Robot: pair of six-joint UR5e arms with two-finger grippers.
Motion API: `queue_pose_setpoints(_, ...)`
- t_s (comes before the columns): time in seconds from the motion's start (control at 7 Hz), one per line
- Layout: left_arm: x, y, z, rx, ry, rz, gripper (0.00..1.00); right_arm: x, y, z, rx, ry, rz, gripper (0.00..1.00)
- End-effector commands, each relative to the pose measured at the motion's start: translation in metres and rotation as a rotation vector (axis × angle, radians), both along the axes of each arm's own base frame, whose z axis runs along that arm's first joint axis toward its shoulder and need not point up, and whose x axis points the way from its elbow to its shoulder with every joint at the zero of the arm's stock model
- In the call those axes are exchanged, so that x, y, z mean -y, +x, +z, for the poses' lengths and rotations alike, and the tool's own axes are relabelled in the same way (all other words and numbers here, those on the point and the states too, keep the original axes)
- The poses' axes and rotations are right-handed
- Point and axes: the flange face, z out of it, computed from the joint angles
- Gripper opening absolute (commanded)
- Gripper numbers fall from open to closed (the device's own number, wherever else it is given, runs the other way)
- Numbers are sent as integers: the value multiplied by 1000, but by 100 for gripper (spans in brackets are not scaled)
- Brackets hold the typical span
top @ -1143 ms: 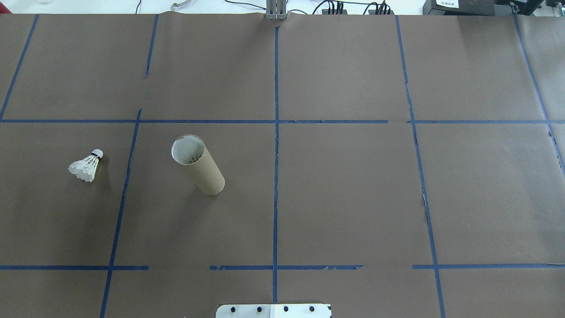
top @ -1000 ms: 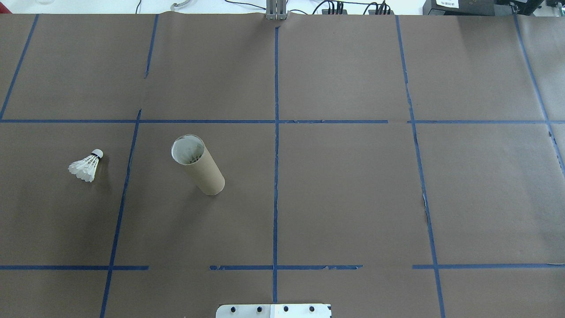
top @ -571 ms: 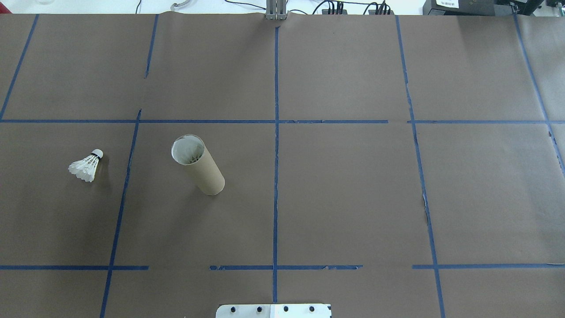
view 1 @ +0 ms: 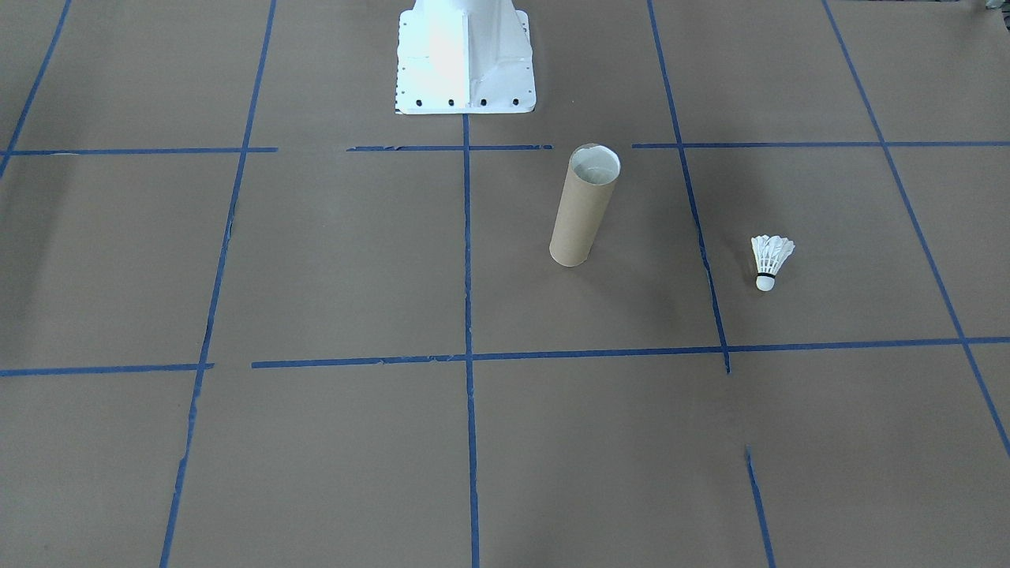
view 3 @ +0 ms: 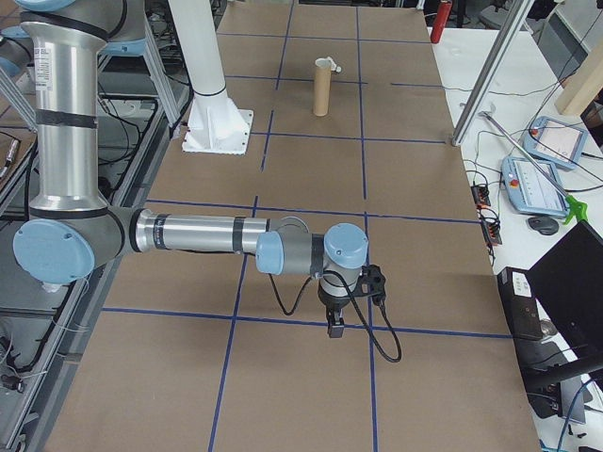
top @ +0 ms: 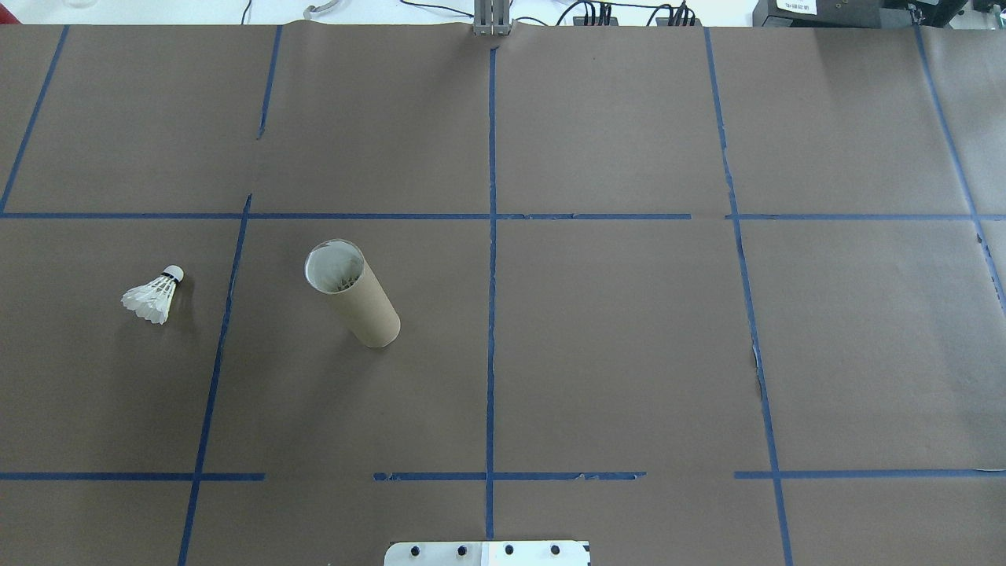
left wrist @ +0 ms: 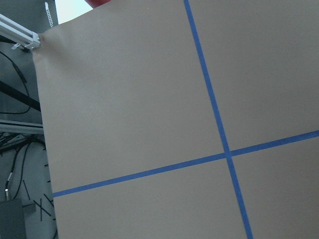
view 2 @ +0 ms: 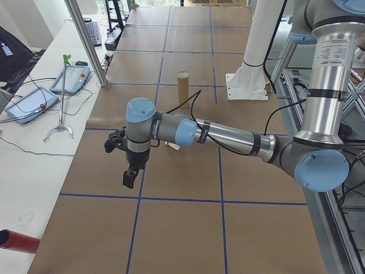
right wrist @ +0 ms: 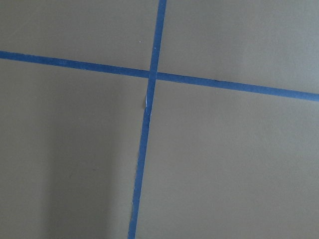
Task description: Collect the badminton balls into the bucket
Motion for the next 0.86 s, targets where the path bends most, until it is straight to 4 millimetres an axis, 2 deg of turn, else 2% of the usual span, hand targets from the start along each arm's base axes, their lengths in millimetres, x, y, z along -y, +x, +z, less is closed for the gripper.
queue_pose_setpoints(0.0, 21, 9, 26, -112, 4, -1, 100, 0, 0, 0, -2, 0, 0, 100)
queue_pose_setpoints(0.14, 17, 19, 23, -281, -70, -102, 100, 0, 0, 0, 0, 0, 0, 100)
queue_pose_setpoints(0.29, 6, 21, 15, -366, -106, -229, 100, 0, 0, 0, 0, 0, 0, 100)
queue_pose_setpoints(0.43, -10, 41, 18, -407, -79, -251, 100, 0, 0, 0, 0, 0, 0, 100)
queue_pose_setpoints(0.57, -54, 56, 39, -473, -81, -304, 100, 0, 0, 0, 0, 1, -1, 100)
queue_pose_setpoints(0.71, -87, 87, 45, -567, -108, -346, 100, 0, 0, 0, 0, 0, 0, 100)
